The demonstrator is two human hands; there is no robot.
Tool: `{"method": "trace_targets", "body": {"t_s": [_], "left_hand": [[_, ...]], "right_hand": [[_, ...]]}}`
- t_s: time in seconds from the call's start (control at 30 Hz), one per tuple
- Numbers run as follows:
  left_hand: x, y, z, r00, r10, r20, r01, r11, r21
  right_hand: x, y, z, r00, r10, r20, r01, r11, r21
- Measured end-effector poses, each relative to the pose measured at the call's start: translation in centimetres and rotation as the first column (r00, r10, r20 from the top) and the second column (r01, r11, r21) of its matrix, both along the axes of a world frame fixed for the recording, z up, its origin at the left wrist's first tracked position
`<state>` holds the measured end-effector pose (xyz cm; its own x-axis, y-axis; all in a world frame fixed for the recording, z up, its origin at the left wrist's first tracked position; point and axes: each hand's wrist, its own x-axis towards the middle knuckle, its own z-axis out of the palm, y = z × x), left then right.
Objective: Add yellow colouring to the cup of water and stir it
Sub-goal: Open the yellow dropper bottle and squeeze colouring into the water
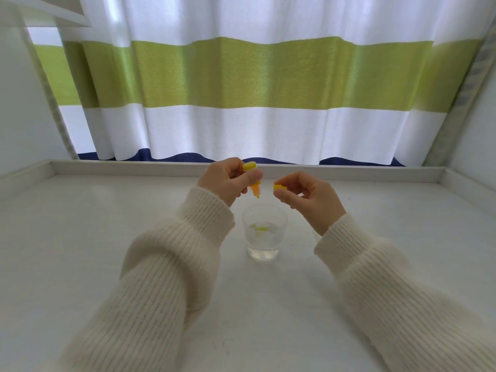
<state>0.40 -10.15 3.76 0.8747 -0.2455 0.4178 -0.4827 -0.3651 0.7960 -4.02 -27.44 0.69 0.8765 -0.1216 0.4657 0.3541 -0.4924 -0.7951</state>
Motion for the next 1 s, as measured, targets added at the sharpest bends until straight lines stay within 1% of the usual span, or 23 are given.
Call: {"method": "trace_targets", "body": {"t_s": [0.13,0.3,0.53,0.83,0.93,1.0], "left_hand": [[0.00,-0.06,-0.07,1.000,-0.017,-0.004,0.017,1.000,0.014],[0.03,-0.21,-0.16,0.998,-0.057,-0.020,0.057,0.998,-0.005],[0.11,-0.16,-0.20,0.998,-0.052,-0.029,0.052,0.999,-0.007],[0.13,-0.04,-0.21,0.998,-0.041,-0.037,0.040,0.999,-0.021],[0.14,0.13,-0.33,0.997,-0.050,-0.057,0.046,0.997,-0.070],[0.17,0.29,-0.28,0.992,-0.074,-0.107,0.060,0.990,-0.128]], "right_hand": [[0.05,0.00,-0.06,1.000,-0.005,0.000,0.005,1.000,-0.002],[0.12,-0.03,-0.19,1.000,-0.011,0.005,0.011,1.000,-0.016],[0.23,-0.06,-0.32,1.000,-0.015,0.009,0.015,0.999,-0.030],[0.22,-0.05,-0.33,1.000,0.000,0.009,0.000,1.000,-0.008],[0.16,-0.03,-0.30,1.000,0.008,0.010,-0.008,1.000,0.000],[0.11,0.02,-0.27,1.000,0.015,0.015,-0.016,1.000,0.007]]}}
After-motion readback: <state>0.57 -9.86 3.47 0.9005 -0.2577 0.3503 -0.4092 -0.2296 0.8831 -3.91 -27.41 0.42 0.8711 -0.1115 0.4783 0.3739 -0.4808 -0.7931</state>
